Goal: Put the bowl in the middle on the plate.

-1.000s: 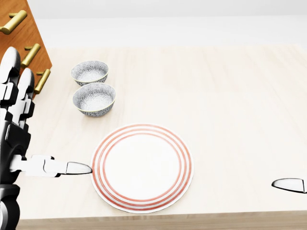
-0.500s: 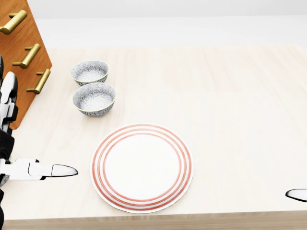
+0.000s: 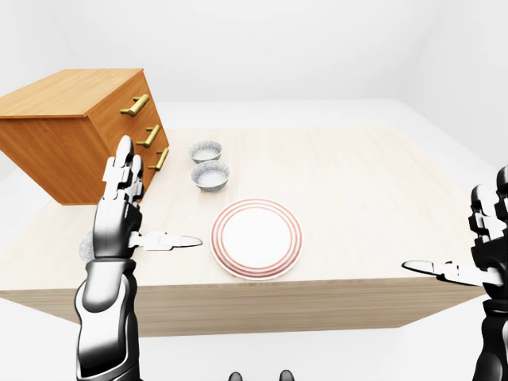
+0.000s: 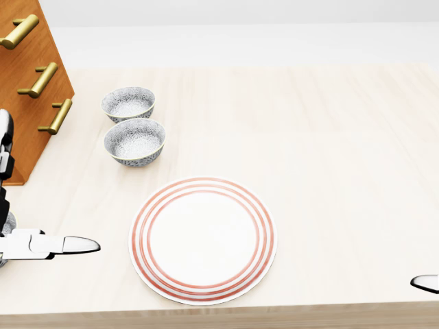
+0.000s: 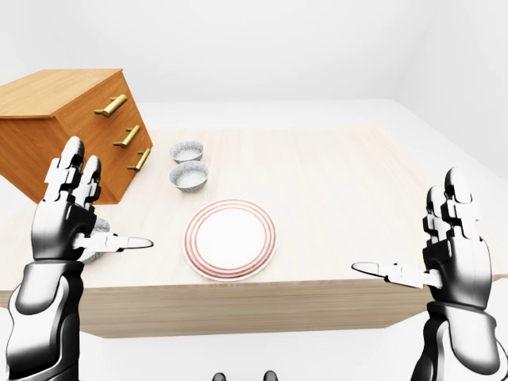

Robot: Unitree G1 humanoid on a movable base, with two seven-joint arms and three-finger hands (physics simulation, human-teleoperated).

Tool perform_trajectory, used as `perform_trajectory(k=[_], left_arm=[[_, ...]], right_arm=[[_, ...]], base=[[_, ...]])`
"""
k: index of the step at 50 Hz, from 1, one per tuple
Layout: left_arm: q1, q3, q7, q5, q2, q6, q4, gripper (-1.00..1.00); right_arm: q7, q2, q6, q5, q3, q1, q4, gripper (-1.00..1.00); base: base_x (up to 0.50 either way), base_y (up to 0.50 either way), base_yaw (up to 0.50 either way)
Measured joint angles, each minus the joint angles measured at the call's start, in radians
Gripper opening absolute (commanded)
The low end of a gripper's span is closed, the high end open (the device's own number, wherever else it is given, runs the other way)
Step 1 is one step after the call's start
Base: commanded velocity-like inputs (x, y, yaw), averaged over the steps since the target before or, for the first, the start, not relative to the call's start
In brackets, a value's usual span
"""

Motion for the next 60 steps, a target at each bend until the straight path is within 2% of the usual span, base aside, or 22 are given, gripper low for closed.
perform_trajectory(k=[47,60], left_arm=[[-0.035,-0.011,0.005,0.002,0.013,0.000,0.016,1.00],[-0.034,-0.015,0.004,0.004,0.011,0.000,0.016,1.00]], right_arm=[[0.031,0.010,0.000,-0.029,0.023,0.023,0.077,1.00],[0.060,0.014,0.000,-0.013,0.018,0.029,0.067,1.00]], base=[[0.00,0.00,0.00],[0.30,0.00,0.00]])
